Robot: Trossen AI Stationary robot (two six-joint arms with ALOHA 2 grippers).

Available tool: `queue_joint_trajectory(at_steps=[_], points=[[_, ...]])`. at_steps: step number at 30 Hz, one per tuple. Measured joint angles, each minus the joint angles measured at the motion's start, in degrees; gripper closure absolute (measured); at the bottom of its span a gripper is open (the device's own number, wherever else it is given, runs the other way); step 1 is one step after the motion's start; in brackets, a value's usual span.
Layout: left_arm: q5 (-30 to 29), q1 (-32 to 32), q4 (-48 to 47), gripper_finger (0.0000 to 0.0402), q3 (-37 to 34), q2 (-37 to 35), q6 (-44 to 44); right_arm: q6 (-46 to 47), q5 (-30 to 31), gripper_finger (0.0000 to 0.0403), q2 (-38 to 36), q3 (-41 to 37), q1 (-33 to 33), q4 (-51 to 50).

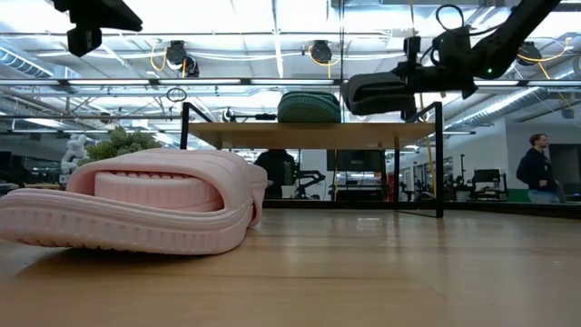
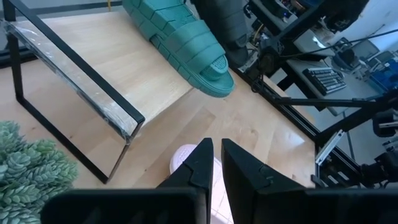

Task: Pick and place slides into the shelf
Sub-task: Put the pair of black slides on the shelf

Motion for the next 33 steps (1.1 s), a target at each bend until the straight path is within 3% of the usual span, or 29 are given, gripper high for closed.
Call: queue_joint_trajectory(at_steps=[33], points=[[-1.0, 0.0, 0.0, 0.0369, 0.0, 0.0, 0.2, -6.8, 3.4, 0.0353, 0.4, 0.0, 0.6, -7.8]])
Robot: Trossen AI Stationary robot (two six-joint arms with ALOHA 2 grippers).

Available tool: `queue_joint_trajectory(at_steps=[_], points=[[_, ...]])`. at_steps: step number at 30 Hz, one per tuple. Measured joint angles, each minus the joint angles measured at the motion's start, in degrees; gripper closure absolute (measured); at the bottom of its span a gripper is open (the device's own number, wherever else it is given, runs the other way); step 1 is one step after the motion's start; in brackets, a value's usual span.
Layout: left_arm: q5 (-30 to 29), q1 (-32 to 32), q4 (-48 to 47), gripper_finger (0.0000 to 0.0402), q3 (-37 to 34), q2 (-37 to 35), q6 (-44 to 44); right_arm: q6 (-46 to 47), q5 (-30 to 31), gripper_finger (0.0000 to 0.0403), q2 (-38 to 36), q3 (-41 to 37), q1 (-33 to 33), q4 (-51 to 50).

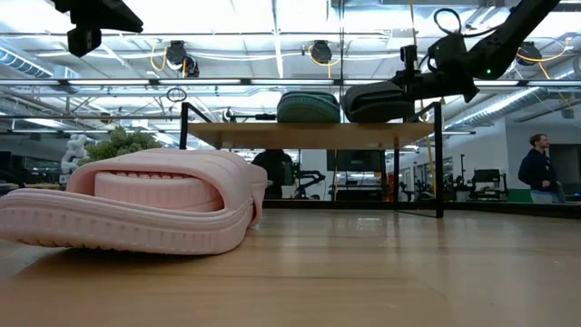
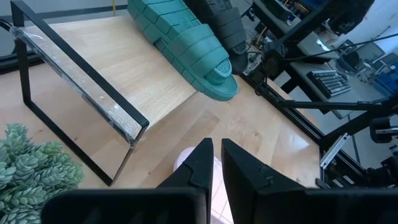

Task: Pick and place slides into the shelf
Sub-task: Put the pair of black slides on the shelf

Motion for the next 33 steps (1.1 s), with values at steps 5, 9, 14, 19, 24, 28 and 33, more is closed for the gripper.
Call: queue_joint_trajectory(at_steps=[5, 9, 14, 19, 24, 28, 33], points=[[0.0, 0.0, 0.0, 0.0369, 0.0, 0.0, 0.0, -2.4, 0.1, 0.0353, 0.0, 0.0, 0.0, -2.1], [0.0, 0.0, 0.0, 0.0369, 0.0, 0.0, 0.0, -2.7, -0.1, 0.0354, 0.2, 0.0, -0.3, -2.2], [0.0, 0.0, 0.0, 0.0369, 0.0, 0.0, 0.0, -2.6, -0.1, 0.0345, 0.2, 0.0, -0.5, -3.7], [0.0, 0.0, 0.0, 0.0369, 0.0, 0.0, 0.1, -3.9, 0.1, 0.0342, 0.2, 0.0, -0.9, -5.2], [0.0, 0.0, 0.0, 0.0369, 0.0, 0.0, 0.2, -4.9, 0.0, 0.0353, 0.2, 0.0, -0.9, -5.1], [0.0, 0.0, 0.0, 0.0369, 0.0, 0.0, 0.4, -5.2, 0.0, 0.0341, 0.2, 0.0, -0.9, -5.1], [0.0, 0.0, 0.0, 0.0369, 0.0, 0.0, 0.4, -5.5, 0.1, 0.0333, 0.2, 0.0, -0.9, -5.1]])
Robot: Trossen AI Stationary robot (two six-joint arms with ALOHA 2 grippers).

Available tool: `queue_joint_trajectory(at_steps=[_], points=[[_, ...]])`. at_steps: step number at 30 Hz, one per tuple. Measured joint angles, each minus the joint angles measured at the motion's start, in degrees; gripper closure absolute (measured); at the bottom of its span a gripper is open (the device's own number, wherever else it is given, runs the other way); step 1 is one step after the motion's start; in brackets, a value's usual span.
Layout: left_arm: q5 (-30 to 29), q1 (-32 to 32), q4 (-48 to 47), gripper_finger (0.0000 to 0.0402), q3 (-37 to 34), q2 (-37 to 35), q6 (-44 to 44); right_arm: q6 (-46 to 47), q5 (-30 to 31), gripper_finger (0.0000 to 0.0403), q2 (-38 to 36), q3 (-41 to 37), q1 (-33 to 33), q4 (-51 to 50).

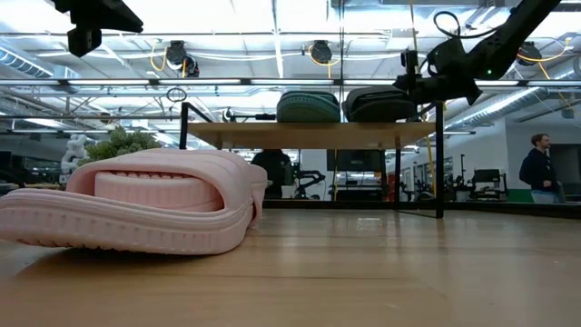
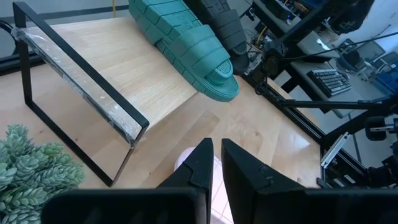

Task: Pick and place slides into the shelf
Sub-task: Put the pair of black slides on the shelf

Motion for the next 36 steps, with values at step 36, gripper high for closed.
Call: queue_joint_trajectory(at_steps=[36], points=[[-0.5, 0.0, 0.0, 0.0369, 0.0, 0.0, 0.9, -3.4, -2.0, 0.0332, 6.5, 2.7, 0.0, -3.7]])
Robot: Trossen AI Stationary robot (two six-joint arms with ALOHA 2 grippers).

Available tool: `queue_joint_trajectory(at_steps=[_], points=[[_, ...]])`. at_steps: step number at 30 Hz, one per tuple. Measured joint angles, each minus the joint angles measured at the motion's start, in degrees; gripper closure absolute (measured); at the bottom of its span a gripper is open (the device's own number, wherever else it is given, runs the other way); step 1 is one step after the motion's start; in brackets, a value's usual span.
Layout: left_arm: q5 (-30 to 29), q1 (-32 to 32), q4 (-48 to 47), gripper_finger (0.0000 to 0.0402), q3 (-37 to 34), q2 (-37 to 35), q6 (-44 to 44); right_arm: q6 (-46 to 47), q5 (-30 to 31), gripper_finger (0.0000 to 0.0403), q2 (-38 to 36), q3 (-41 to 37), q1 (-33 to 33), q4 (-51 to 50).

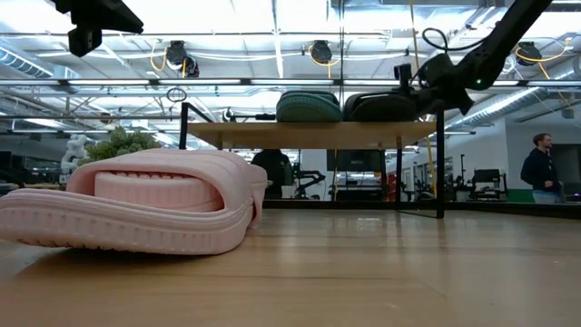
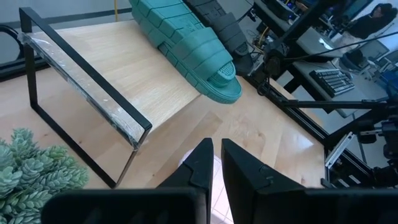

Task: Pick and place slides into the shelf
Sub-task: Put the pair of black slides on the shelf

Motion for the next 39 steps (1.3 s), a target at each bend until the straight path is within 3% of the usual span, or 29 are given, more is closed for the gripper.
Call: queue_joint_trajectory(at_steps=[17, 39], points=[[0.0, 0.0, 0.0, 0.0369, 0.0, 0.0, 0.1, -2.4, -0.9, 0.0330, 1.0, 0.0, -0.3, -0.2], [0.0, 0.0, 0.0, 0.0369, 0.0, 0.0, 0.5, -2.5, -1.2, 0.0265, 1.0, 0.0, -0.3, -0.5]])
